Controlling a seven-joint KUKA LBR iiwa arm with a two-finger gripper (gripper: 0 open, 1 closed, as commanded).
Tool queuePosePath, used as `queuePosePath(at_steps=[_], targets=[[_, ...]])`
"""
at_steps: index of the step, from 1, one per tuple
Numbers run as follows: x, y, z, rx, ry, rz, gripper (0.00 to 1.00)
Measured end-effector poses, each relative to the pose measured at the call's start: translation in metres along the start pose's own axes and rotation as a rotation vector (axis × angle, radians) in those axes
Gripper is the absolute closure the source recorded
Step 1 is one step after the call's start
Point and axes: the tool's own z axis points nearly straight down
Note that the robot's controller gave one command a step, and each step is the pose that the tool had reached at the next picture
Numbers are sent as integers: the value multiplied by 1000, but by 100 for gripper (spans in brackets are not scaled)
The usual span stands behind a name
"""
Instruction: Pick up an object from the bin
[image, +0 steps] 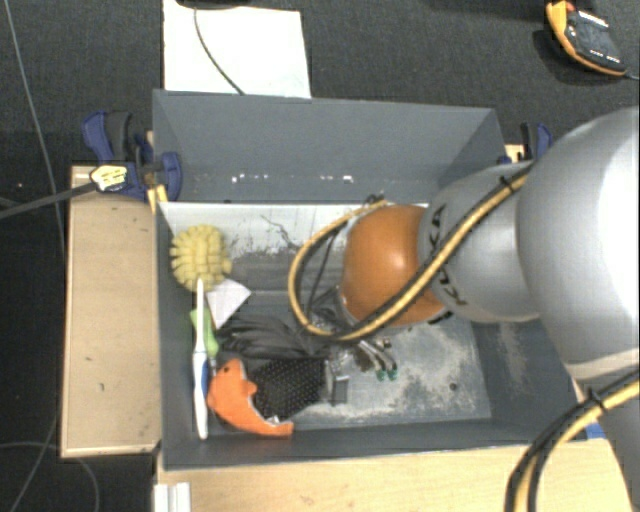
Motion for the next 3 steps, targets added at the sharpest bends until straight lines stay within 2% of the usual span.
queuePosePath(at_steps=[2,3], targets=[[0,0,0,0,0,0,100],[-48,16,-17,0,0,-304,100]])
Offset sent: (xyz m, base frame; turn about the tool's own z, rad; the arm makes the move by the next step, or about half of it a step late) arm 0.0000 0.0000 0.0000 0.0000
